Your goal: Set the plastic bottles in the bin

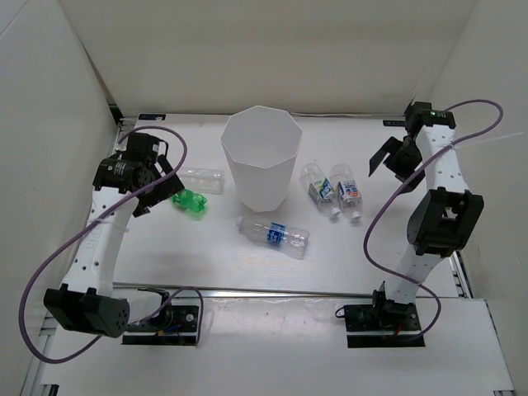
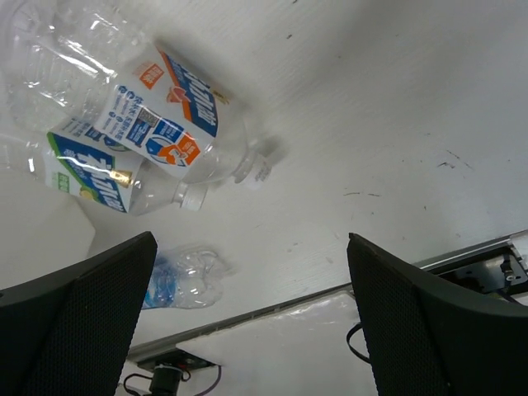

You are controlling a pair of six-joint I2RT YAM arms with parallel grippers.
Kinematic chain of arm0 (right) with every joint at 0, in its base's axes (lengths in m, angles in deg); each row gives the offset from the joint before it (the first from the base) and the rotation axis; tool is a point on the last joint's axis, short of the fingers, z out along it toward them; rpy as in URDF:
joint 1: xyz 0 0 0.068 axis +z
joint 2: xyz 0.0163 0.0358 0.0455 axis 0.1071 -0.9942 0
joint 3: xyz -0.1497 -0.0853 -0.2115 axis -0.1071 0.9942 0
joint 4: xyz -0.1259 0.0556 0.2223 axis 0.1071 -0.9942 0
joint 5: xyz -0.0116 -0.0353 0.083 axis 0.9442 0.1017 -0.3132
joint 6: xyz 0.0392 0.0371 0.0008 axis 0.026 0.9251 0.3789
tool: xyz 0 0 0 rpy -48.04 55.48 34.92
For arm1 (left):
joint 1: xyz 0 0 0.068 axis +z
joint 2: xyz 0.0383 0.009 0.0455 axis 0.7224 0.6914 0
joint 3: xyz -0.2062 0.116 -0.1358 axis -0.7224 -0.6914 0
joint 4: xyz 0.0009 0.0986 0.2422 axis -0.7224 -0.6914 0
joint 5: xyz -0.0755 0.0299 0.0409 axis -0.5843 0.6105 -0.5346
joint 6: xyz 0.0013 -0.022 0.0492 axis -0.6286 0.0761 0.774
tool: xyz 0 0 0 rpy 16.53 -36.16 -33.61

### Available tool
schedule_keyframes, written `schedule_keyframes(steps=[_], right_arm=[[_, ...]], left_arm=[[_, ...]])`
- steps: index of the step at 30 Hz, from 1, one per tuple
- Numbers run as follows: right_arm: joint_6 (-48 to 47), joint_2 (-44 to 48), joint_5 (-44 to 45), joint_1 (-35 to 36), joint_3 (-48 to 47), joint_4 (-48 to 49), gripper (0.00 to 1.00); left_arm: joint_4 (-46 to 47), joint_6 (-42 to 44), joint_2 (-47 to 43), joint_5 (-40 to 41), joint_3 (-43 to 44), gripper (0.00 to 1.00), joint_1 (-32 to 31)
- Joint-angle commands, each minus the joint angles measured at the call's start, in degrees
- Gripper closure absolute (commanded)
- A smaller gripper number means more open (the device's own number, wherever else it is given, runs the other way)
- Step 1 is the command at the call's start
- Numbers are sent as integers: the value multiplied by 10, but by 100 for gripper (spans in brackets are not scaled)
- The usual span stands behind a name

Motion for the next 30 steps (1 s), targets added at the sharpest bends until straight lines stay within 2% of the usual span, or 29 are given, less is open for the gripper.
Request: schedule_keyframes(steps=[1,3,4,7,11,13,15,18,19,30], right_arm=[[-29,12,-38,-3,-54,-88,0],[-38,-4,-96,-3,-54,-88,0],[-48,-12,-160,-3,-61,-88,0],[-73,-30,-189,22,-93,-56,0],[-87,-63,-167,54,-133,-9,0],[-92,-116,-159,70,-201,-33,0],[-92,-144,-138,78,-228,-41,0],[-92,-162,-106,95,-233,-21,0],[-85,-171,-60,100,-244,-29,0],[-96,-225,15,95,-294,-18,0]], left_arm=[[14,5,-32,-2,-33,0,-2],[19,5,-38,-7,-38,0,-2],[19,5,-38,-7,-45,0,-2],[19,10,-43,-13,-57,0,-2],[24,15,-43,-1,-57,0,-2],[24,21,-31,-1,-57,0,-2],[24,21,-23,10,-64,0,-2],[29,27,-23,10,-82,0,-2],[29,27,-23,10,-87,0,-2],[35,32,22,9,-81,0,-2]])
